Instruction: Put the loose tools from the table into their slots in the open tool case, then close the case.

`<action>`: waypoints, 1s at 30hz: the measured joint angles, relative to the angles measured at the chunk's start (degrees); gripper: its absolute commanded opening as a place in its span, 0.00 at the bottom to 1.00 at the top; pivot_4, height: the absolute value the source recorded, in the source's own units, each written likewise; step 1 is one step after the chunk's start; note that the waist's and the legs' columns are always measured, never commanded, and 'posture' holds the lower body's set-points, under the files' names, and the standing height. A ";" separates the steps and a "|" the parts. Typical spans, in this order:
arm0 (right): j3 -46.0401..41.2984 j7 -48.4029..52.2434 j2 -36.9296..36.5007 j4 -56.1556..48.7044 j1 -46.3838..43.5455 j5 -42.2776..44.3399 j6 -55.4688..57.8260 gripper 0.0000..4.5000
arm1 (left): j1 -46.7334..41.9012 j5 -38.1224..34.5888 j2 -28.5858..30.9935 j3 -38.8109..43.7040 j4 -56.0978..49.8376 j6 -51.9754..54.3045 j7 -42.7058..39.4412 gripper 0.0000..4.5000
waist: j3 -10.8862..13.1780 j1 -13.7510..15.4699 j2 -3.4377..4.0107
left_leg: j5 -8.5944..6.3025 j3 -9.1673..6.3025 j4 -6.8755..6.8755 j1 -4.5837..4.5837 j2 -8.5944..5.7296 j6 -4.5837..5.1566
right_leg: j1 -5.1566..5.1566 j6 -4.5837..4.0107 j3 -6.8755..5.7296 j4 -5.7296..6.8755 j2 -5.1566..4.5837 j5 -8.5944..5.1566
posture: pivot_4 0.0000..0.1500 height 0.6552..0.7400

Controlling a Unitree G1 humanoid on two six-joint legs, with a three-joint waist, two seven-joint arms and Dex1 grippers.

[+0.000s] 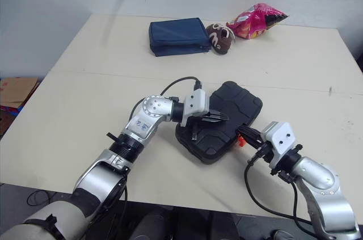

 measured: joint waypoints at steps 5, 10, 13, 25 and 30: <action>0.24 -0.56 0.04 0.00 0.13 -1.34 0.04 0.01 | 0.34 0.41 -0.42 -0.23 0.49 0.07 1.14 0.00 | -0.31 -0.01 -0.05 | 0.00 -0.02 -0.01 0.04 0.01 0.00 | 0.05 0.00 -0.02 -0.01 0.00 0.00 | 1.00 1.00; -0.85 -0.42 -0.19 1.27 5.38 -2.44 -0.10 0.01 | 1.98 0.72 -0.32 -0.24 -1.56 1.62 1.65 0.00 | -0.66 -0.02 -0.06 | 0.00 -0.09 -0.06 0.13 0.02 0.00 | 0.19 0.00 -0.08 -0.11 0.00 0.00 | 1.00 1.00; -3.32 0.35 -0.38 1.44 8.47 -2.26 -0.23 0.01 | 2.98 0.81 -0.16 -0.40 -3.53 3.05 1.43 0.00 | -0.68 -0.10 -0.05 | -0.01 -0.09 -0.09 0.26 0.03 0.00 | 0.32 0.00 -0.08 -0.14 0.01 0.00 | 1.00 1.00; -2.47 1.30 0.50 3.31 9.46 -1.69 2.69 0.01 | 4.10 0.95 0.39 -1.82 -5.92 6.78 0.89 0.00 | -0.69 -0.15 -0.05 | -0.04 -0.13 -0.29 0.92 0.07 -0.01 | 0.99 -0.01 0.11 -0.40 0.00 0.00 | 1.00 1.00; 3.64 0.05 3.08 8.78 1.60 -4.81 3.28 0.01 | 4.01 1.50 0.80 -2.46 -6.07 7.65 1.11 0.00 | -0.85 -0.29 0.13 | -0.05 -0.10 -0.23 0.96 0.07 -0.02 | 0.99 -0.02 0.13 -0.46 -0.01 -0.01 | 1.00 1.00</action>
